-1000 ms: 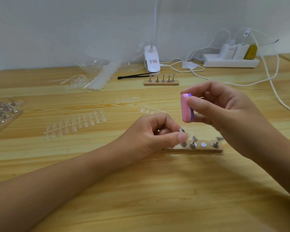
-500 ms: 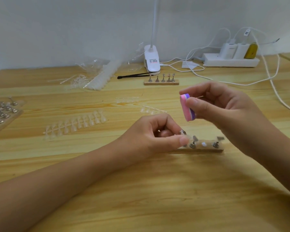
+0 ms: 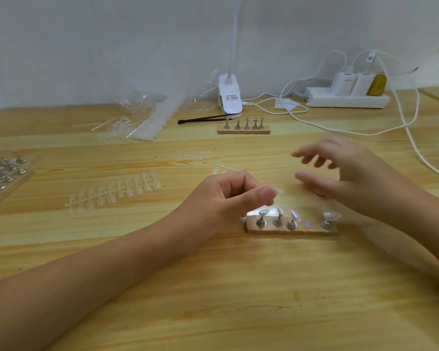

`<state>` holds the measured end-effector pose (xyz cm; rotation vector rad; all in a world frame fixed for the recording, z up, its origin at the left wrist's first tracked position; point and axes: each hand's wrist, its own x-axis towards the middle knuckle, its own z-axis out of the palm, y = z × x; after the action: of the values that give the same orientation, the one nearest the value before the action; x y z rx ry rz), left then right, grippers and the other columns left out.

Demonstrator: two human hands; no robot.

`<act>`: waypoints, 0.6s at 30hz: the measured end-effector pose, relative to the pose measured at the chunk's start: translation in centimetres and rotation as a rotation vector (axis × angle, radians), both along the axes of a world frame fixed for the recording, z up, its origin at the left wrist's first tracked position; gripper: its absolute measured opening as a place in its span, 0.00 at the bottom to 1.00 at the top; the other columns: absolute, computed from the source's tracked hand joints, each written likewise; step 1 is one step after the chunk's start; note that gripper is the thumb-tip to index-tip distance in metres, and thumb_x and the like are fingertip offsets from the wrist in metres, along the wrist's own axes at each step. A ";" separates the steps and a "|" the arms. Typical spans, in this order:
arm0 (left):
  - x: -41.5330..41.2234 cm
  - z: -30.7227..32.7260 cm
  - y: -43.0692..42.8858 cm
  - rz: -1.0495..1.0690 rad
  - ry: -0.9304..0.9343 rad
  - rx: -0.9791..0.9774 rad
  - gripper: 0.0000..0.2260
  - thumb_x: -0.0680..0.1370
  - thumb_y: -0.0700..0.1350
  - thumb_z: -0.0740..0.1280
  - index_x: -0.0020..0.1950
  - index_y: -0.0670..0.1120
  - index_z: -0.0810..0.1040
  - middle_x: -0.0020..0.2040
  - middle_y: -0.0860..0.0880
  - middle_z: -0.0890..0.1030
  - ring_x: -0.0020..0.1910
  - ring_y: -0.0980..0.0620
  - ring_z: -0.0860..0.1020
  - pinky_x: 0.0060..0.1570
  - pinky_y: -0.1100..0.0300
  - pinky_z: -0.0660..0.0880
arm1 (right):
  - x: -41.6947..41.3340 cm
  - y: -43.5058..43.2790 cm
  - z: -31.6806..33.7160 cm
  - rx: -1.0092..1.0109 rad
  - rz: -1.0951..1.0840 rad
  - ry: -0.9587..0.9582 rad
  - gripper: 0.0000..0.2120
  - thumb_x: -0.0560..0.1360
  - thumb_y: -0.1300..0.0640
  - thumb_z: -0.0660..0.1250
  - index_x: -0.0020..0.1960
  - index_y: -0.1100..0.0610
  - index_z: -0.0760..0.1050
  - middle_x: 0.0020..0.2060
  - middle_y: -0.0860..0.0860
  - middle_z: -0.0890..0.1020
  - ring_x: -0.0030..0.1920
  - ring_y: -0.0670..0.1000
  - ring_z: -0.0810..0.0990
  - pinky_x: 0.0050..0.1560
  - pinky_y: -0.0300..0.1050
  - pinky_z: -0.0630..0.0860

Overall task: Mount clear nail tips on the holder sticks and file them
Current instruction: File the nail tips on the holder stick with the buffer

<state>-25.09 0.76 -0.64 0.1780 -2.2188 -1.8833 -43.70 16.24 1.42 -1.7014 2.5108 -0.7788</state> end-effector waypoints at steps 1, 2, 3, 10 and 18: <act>0.0 0.0 -0.1 -0.010 0.001 -0.012 0.08 0.68 0.60 0.68 0.33 0.58 0.80 0.36 0.58 0.80 0.34 0.63 0.74 0.41 0.72 0.71 | 0.6 0.1 0.4 -0.090 0.089 -0.120 0.18 0.73 0.41 0.64 0.59 0.47 0.79 0.51 0.42 0.80 0.53 0.46 0.78 0.53 0.41 0.76; 0.0 0.0 -0.1 -0.014 0.002 -0.019 0.08 0.68 0.60 0.68 0.33 0.58 0.80 0.35 0.59 0.81 0.34 0.63 0.75 0.41 0.72 0.71 | 1.2 0.2 0.8 -0.158 0.203 -0.262 0.15 0.75 0.43 0.65 0.59 0.46 0.79 0.52 0.43 0.81 0.56 0.46 0.79 0.53 0.38 0.76; 0.0 -0.1 -0.1 -0.013 0.007 -0.020 0.09 0.68 0.60 0.68 0.34 0.58 0.80 0.35 0.59 0.81 0.34 0.63 0.75 0.41 0.72 0.71 | 1.9 0.2 1.0 -0.196 0.313 -0.376 0.13 0.77 0.45 0.66 0.60 0.46 0.80 0.54 0.44 0.81 0.59 0.48 0.79 0.54 0.36 0.76; 0.0 0.0 0.1 -0.021 0.010 -0.030 0.18 0.72 0.62 0.62 0.46 0.51 0.84 0.32 0.57 0.72 0.35 0.56 0.68 0.38 0.65 0.67 | 4.4 -0.4 0.3 -0.224 0.494 -0.524 0.10 0.78 0.54 0.68 0.58 0.54 0.81 0.55 0.49 0.80 0.59 0.55 0.79 0.58 0.46 0.75; -0.1 0.0 0.0 -0.006 0.007 0.014 0.22 0.69 0.72 0.63 0.37 0.56 0.83 0.31 0.57 0.70 0.34 0.58 0.69 0.43 0.68 0.70 | 2.9 0.3 1.7 -0.222 0.415 -0.425 0.10 0.71 0.46 0.73 0.50 0.48 0.82 0.55 0.45 0.81 0.60 0.52 0.80 0.60 0.44 0.76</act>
<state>-25.19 0.75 -0.62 0.1671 -2.2049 -1.9001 -40.77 16.49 3.15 -1.7911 1.7755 -1.2443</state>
